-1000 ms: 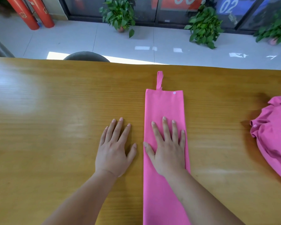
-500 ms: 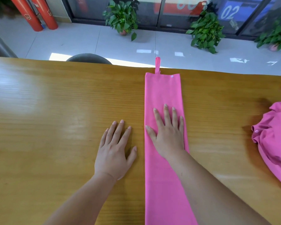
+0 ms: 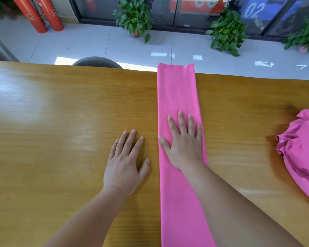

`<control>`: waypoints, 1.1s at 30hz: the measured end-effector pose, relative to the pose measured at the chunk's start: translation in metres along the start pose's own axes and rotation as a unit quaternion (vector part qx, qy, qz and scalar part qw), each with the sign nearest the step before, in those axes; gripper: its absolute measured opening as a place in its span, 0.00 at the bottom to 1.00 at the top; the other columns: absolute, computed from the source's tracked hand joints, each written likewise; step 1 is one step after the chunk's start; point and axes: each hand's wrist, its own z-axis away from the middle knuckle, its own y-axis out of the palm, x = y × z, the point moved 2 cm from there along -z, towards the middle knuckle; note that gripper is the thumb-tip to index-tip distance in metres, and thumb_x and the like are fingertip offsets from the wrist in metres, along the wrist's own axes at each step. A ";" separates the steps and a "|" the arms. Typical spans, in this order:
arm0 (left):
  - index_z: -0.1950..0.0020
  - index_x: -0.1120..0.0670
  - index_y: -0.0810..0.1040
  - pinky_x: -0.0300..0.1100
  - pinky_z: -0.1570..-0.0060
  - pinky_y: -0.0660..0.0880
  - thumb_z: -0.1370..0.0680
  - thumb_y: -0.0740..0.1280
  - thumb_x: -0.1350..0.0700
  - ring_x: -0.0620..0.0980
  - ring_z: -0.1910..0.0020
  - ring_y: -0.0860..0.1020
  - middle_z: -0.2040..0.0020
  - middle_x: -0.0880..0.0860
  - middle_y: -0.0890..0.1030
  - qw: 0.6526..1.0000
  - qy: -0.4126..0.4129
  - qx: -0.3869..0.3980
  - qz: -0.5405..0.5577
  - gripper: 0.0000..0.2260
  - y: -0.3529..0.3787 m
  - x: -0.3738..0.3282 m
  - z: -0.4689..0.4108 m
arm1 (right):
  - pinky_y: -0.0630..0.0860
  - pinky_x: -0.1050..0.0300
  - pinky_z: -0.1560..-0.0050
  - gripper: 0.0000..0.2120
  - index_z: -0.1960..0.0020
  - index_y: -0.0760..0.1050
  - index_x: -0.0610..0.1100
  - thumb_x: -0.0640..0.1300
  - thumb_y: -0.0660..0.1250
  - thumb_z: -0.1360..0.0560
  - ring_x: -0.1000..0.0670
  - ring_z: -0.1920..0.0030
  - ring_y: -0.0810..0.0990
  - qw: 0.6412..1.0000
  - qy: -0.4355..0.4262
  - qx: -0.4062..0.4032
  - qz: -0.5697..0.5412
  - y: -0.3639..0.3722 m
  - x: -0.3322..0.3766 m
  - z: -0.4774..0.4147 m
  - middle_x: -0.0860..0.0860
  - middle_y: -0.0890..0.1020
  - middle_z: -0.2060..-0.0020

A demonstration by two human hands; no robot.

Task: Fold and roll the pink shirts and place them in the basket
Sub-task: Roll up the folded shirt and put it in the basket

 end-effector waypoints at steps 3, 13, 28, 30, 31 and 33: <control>0.15 0.47 0.61 0.55 0.17 0.53 0.16 0.60 0.36 0.49 0.14 0.44 0.13 0.48 0.52 1.000 -0.001 0.000 0.000 0.31 -0.001 0.000 0.000 | 0.45 0.32 0.18 0.39 0.14 0.37 0.58 0.74 0.39 0.19 0.41 0.16 0.34 1.000 0.001 0.008 -0.003 -0.001 0.001 0.003 0.50 0.36 0.15; 0.15 0.47 0.62 0.55 0.17 0.52 0.16 0.60 0.37 0.50 0.14 0.45 0.13 0.49 0.53 1.000 0.000 -0.007 0.005 0.31 0.001 -0.001 0.000 | 0.49 0.34 0.17 0.40 0.14 0.37 0.57 0.75 0.44 0.18 0.41 0.16 0.34 1.000 -0.003 0.028 0.006 0.012 -0.008 0.106 0.49 0.36 0.15; 0.15 0.47 0.62 0.55 0.16 0.51 0.16 0.61 0.37 0.50 0.14 0.46 0.13 0.49 0.54 1.000 -0.002 -0.016 0.013 0.31 -0.001 -0.001 0.001 | 0.50 0.33 0.17 0.41 0.14 0.37 0.56 0.75 0.45 0.18 0.40 0.16 0.34 0.999 -0.020 0.041 -0.002 0.015 -0.007 0.142 0.47 0.36 0.15; 0.15 0.47 0.63 0.55 0.17 0.52 0.16 0.61 0.37 0.50 0.14 0.47 0.13 0.49 0.55 1.000 -0.002 -0.019 0.016 0.31 -0.001 -0.001 0.000 | 0.50 0.33 0.17 0.41 0.14 0.38 0.56 0.75 0.46 0.18 0.40 0.16 0.35 0.999 -0.014 0.048 0.000 0.019 -0.009 0.159 0.48 0.37 0.15; 0.16 0.48 0.63 0.56 0.17 0.52 0.16 0.62 0.38 0.50 0.14 0.47 0.13 0.49 0.55 1.000 -0.002 -0.021 0.018 0.31 -0.001 -0.001 0.000 | 0.50 0.33 0.17 0.41 0.14 0.39 0.56 0.75 0.46 0.18 0.40 0.16 0.35 0.999 -0.011 0.046 -0.001 0.020 -0.009 0.159 0.48 0.38 0.14; 0.16 0.48 0.63 0.56 0.17 0.52 0.16 0.62 0.38 0.50 0.14 0.47 0.13 0.49 0.55 1.000 0.000 -0.022 0.017 0.31 -0.001 -0.002 0.000 | 0.50 0.33 0.17 0.41 0.14 0.40 0.56 0.75 0.46 0.19 0.40 0.15 0.35 0.999 -0.009 0.032 -0.005 0.019 -0.009 0.147 0.48 0.38 0.14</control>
